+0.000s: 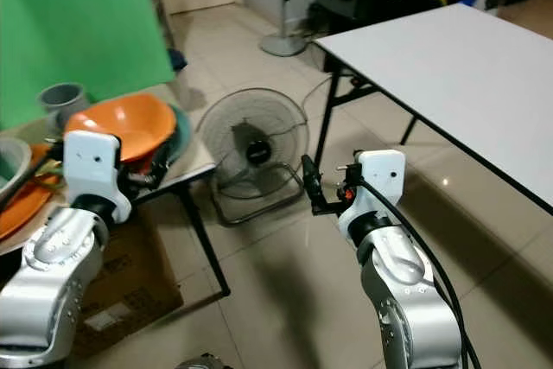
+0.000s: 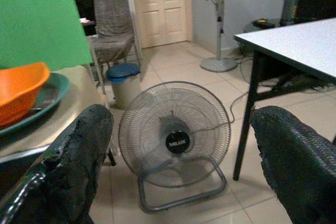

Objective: Setting the table

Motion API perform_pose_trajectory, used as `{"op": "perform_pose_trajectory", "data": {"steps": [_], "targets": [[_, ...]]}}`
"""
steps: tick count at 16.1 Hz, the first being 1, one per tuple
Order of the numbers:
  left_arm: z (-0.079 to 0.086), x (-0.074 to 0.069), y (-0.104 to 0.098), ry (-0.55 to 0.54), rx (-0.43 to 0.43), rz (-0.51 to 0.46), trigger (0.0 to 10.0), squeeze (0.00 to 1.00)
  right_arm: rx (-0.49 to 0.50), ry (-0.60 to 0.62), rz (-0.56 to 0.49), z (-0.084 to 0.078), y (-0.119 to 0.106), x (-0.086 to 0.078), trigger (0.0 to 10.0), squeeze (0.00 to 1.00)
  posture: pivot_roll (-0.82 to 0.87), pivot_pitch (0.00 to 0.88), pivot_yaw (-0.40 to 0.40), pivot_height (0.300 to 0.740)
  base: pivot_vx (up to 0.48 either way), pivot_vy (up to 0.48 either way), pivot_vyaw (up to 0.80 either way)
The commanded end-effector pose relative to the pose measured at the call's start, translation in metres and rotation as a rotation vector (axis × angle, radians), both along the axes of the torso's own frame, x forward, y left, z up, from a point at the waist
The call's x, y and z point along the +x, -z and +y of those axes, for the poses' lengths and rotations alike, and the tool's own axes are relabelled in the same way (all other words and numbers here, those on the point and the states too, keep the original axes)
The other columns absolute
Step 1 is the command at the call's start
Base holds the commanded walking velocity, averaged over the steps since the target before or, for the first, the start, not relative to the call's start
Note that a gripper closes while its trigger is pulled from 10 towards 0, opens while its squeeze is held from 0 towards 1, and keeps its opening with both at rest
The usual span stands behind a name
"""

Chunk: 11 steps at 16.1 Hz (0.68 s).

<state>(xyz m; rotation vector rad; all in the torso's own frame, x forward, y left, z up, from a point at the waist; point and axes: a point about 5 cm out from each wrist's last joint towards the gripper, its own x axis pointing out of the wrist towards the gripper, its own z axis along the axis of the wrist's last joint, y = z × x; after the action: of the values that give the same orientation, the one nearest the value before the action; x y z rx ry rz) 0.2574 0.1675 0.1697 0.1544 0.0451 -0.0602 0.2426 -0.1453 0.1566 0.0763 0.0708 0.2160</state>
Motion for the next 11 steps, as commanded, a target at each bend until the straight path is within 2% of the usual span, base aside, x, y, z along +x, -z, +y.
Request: {"op": "perform_pose_trajectory", "data": {"steps": [1, 5, 11], "targets": [[-0.0008, 0.0004, -0.0060, 0.011, -0.012, -0.019, 10.0, 0.00, -0.001, 0.001, -0.007, -0.0012, -0.0022, 0.0013, 10.0, 0.00, 0.11, 0.000, 0.034, 0.740, 0.000, 0.000, 0.00], [-0.0008, -0.0005, -0.0082, 0.015, -0.016, -0.024, 10.0, 0.00, -0.015, -0.029, -0.012, 0.0008, -0.0025, 0.0032, 10.0, 0.00, 0.12, 0.000, 0.034, 0.740, 0.278, 0.000, 0.11], [-0.0030, -0.0010, -0.0114, 0.027, -0.004, -0.036, 10.0, 0.00, -0.025, -0.081, -0.018, 0.0056, -0.0029, 0.0054, 10.0, 0.00, 0.13, 0.000, 0.027, 0.740, 0.311, 0.000, 0.80]]}}
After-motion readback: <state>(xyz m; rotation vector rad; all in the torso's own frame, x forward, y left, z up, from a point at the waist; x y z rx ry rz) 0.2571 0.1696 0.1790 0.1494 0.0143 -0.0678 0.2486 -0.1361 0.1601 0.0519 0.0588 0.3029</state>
